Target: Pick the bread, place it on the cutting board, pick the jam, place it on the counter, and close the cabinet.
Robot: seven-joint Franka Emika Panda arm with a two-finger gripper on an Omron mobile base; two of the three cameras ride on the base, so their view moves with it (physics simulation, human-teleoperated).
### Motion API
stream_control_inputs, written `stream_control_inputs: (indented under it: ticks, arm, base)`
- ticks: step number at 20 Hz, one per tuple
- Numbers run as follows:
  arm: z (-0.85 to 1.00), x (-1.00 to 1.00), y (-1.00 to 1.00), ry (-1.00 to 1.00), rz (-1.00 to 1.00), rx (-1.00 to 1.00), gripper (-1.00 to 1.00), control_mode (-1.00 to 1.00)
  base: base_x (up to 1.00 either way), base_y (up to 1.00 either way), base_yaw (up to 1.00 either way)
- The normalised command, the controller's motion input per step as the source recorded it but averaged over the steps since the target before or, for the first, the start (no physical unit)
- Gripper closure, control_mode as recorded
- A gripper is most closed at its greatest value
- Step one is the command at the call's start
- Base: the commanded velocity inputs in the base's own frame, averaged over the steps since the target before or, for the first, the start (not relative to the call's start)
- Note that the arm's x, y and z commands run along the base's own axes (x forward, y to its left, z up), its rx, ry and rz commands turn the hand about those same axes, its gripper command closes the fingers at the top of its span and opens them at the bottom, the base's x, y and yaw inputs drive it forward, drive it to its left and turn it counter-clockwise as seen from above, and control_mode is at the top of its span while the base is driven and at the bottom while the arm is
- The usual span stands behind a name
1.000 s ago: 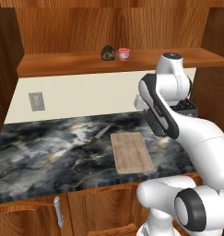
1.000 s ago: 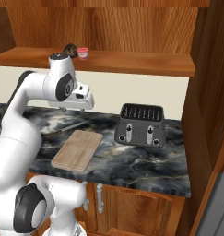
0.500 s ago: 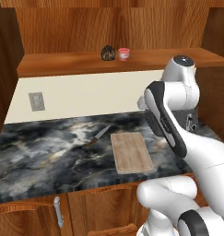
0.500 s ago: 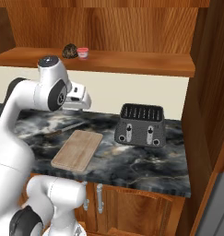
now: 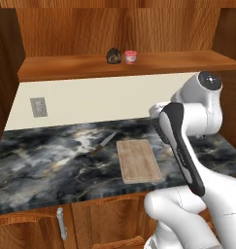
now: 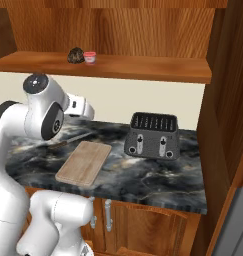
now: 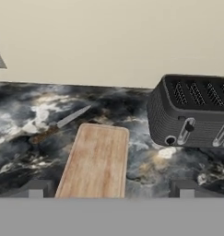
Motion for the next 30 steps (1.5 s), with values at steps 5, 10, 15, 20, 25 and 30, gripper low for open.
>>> stream_control_inputs:
  ticks: [5,10,15,20,25,30]
  arm:
    - [0.24,-0.22,0.0,-0.12,0.0,0.0,-1.0,-1.0]
    - [0.39,-0.05,0.0,0.0,0.0,0.0,-1.0,-1.0]
    - [0.4,0.0,0.0,-0.02,0.0,0.0,-1.0,-1.0]
    - [0.39,0.0,0.01,-0.04,0.0,0.0,-1.0,-1.0]
    - [0.4,-0.01,0.03,-0.07,0.0,0.0,-1.0,-1.0]
    - [0.39,-0.01,0.07,-0.09,0.0,0.0,-1.0,-1.0]
  base:
    - [0.0,0.0,0.0]
    - [0.0,0.0,0.0]
    - [0.0,0.0,0.0]
    - [0.0,0.0,0.0]
    - [0.0,0.0,0.0]
    - [0.0,0.0,0.0]
